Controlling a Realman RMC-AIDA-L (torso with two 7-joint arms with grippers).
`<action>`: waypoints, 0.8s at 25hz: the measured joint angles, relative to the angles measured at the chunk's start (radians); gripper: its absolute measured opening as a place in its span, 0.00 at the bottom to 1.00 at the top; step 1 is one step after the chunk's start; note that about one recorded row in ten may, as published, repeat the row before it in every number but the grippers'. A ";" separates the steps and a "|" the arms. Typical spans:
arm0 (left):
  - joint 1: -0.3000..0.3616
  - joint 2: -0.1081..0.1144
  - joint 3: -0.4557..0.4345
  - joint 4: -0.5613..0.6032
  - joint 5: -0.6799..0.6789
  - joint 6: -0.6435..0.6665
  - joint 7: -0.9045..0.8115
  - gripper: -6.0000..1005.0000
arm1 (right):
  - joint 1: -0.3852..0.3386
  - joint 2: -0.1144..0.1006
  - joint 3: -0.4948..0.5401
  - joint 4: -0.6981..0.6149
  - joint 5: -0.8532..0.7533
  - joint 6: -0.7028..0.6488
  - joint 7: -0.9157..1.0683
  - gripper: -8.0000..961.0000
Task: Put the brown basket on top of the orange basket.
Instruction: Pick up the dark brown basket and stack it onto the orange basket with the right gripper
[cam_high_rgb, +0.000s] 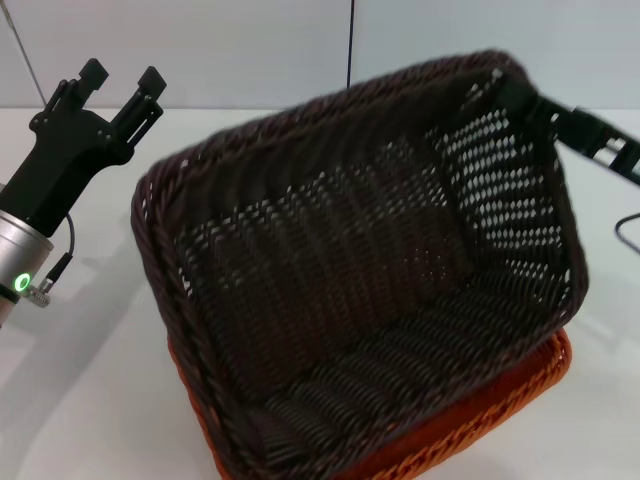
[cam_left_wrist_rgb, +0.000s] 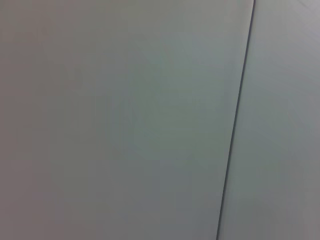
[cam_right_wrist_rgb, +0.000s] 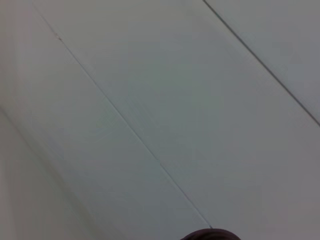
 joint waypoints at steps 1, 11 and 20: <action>-0.001 0.000 0.000 0.000 0.000 -0.001 0.000 0.81 | -0.001 0.000 -0.006 0.015 -0.002 0.008 -0.008 0.21; -0.013 0.000 0.000 -0.009 0.000 -0.004 0.002 0.81 | -0.011 -0.004 -0.122 0.055 -0.007 0.135 -0.034 0.21; -0.014 0.000 0.000 -0.011 0.000 -0.004 0.002 0.81 | 0.003 -0.009 -0.198 0.044 -0.070 0.241 -0.017 0.21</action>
